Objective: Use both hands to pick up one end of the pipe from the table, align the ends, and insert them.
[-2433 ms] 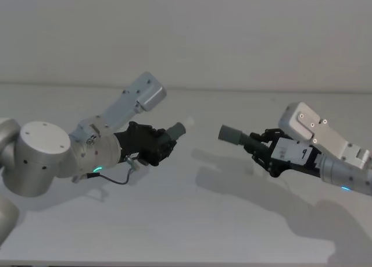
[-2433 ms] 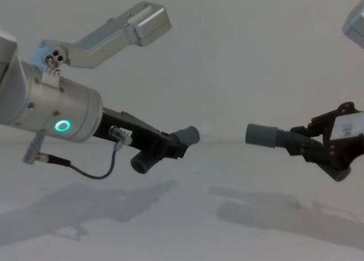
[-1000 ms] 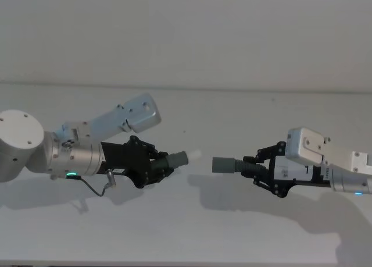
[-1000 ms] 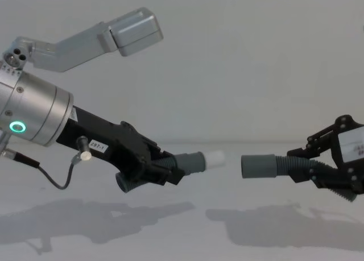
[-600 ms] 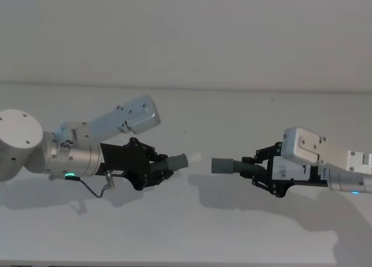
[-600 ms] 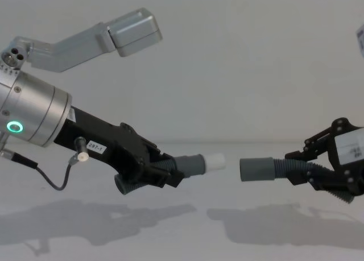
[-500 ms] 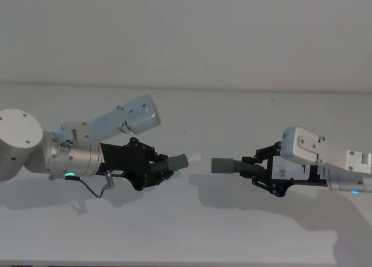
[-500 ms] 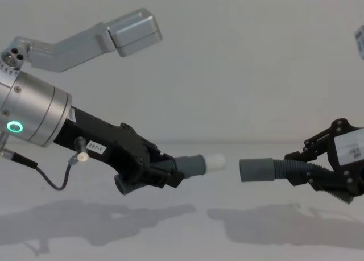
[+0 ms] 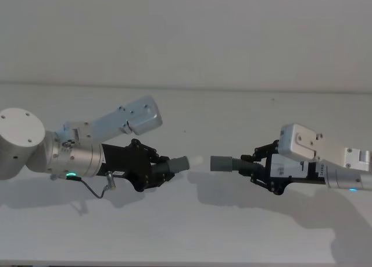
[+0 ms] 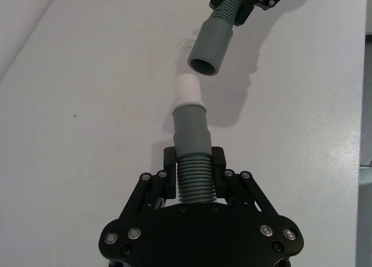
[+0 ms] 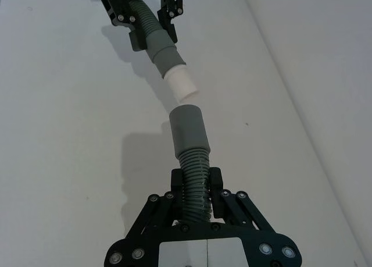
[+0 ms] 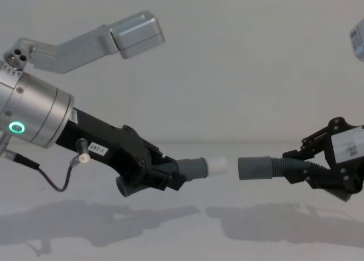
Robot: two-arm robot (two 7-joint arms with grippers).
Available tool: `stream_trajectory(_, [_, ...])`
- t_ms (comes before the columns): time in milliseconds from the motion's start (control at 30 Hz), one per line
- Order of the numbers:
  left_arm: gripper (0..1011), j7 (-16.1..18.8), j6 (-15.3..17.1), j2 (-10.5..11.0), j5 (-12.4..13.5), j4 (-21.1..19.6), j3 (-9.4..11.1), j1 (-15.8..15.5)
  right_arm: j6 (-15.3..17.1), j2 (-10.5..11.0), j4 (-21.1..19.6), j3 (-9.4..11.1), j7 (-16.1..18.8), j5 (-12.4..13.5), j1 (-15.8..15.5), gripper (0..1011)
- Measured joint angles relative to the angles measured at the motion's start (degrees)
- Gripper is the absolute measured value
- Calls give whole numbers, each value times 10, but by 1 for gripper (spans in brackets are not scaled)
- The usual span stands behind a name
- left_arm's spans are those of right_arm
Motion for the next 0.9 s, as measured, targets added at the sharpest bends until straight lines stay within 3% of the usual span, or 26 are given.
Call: stream_trajectory(900, [341, -2, -6, -8, -8, 17, 20, -16, 4, 1, 8, -13, 0, 9, 12, 264])
